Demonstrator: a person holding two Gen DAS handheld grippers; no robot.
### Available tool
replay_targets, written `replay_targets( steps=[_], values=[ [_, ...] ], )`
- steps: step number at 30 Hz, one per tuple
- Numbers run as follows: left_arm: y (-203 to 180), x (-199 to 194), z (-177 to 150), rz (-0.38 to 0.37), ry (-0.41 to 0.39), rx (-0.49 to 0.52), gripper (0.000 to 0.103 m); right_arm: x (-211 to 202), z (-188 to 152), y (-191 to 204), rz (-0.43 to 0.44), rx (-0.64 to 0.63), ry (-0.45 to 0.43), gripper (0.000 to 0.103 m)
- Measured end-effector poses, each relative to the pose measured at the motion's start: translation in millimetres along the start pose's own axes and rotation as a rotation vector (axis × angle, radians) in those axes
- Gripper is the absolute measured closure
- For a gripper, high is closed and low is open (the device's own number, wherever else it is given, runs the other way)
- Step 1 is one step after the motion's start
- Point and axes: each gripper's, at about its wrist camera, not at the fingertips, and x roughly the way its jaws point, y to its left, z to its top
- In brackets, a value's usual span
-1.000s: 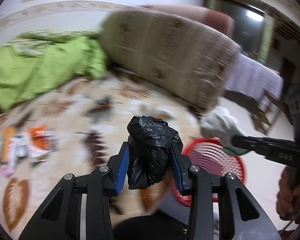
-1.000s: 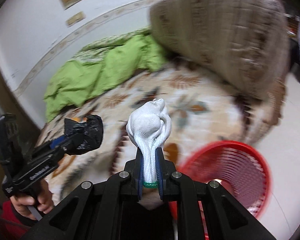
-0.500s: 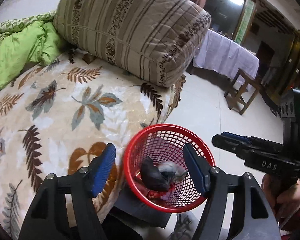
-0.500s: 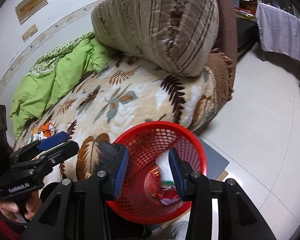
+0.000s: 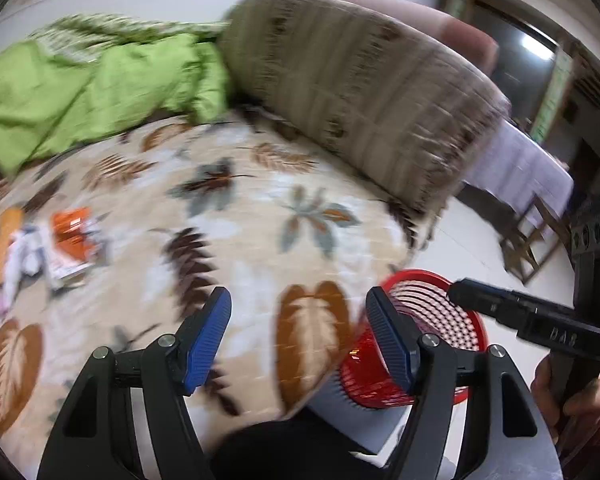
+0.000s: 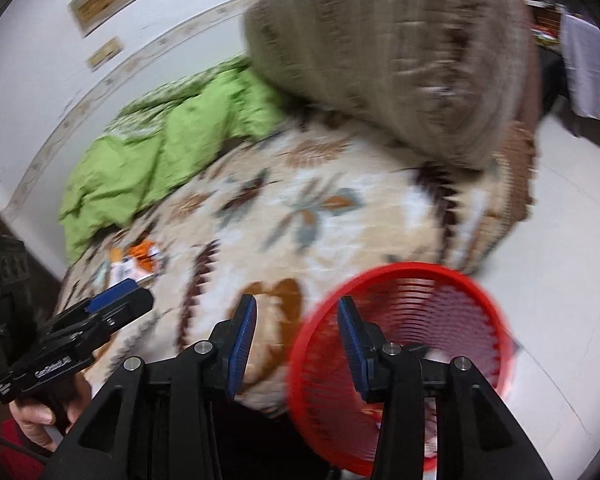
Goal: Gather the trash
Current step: 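Release the white glove into the red basket with the right tool, then grasp the red snack box with the left tool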
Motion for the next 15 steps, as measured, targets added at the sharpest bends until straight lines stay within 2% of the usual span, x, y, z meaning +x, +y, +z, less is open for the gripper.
replay_targets(
  steps=[5,11,15],
  values=[
    [58.2,-26.6,-7.8,0.107,-0.039,-0.088,0.034,43.4,1.6,53.2,0.103,-0.085,0.069,0.058],
    [140.5,-61.1,-23.7,0.243,-0.074,-0.231,0.034,85.2,3.0,107.1,0.169,-0.178,0.117,0.055],
    [208.6,-90.4,-39.2,0.346,-0.1,-0.382,0.034,102.8,2.9,131.8,0.205,-0.21,0.15,0.055]
  ],
)
